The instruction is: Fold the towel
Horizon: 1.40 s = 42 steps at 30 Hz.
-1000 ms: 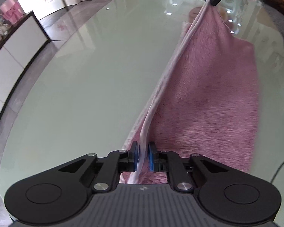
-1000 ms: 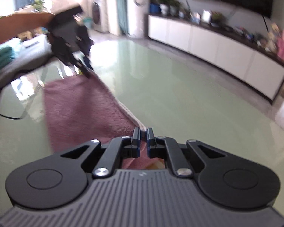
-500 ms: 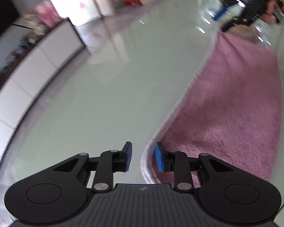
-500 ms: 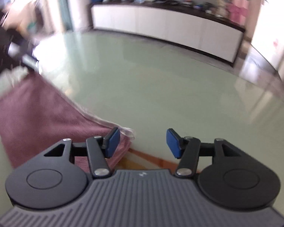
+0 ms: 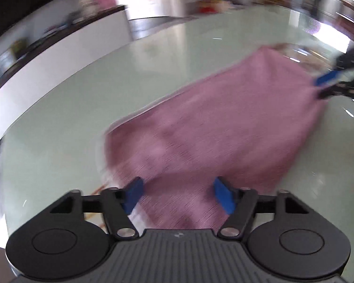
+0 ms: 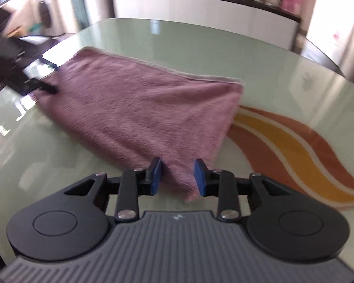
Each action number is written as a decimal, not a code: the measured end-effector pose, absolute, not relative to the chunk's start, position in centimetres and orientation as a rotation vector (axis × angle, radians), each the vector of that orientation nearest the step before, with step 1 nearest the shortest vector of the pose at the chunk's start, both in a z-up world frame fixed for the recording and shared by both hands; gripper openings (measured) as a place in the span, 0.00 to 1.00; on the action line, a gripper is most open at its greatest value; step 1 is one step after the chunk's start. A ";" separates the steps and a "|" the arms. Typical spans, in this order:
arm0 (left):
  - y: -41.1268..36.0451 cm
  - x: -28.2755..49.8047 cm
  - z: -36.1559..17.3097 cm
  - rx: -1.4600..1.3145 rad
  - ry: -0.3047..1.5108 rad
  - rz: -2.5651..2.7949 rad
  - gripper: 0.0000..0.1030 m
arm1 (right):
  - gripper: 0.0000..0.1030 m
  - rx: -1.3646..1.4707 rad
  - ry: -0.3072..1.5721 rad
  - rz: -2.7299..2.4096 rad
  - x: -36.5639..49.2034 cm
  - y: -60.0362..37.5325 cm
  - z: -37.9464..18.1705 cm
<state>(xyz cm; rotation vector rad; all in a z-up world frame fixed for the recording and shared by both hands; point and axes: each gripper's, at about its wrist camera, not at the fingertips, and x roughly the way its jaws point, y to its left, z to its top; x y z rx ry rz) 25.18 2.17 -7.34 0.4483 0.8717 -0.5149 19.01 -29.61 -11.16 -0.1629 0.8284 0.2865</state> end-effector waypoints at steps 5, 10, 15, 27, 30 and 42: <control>1.1 23.6 -5.2 0.271 0.819 -0.363 0.67 | 0.37 0.058 0.748 0.305 18.1 -27.5 -10.5; -2.6 21.4 -6.5 0.204 0.851 -0.286 0.80 | 0.34 0.016 0.793 0.188 17.3 -26.5 -12.3; -0.3 20.3 -8.6 0.150 0.882 -0.184 0.94 | 0.34 -0.019 0.779 0.066 16.4 -28.9 -11.9; -5.8 28.0 -5.3 0.197 0.763 -0.232 0.93 | 0.45 0.123 0.754 0.294 26.5 -29.4 -11.1; -5.4 30.5 -7.4 0.230 0.813 -0.194 0.93 | 0.42 0.094 0.776 0.274 27.8 -31.3 -12.1; -2.4 28.5 -7.5 0.110 0.769 -0.124 0.97 | 0.48 0.041 0.691 0.212 26.4 -31.7 -10.2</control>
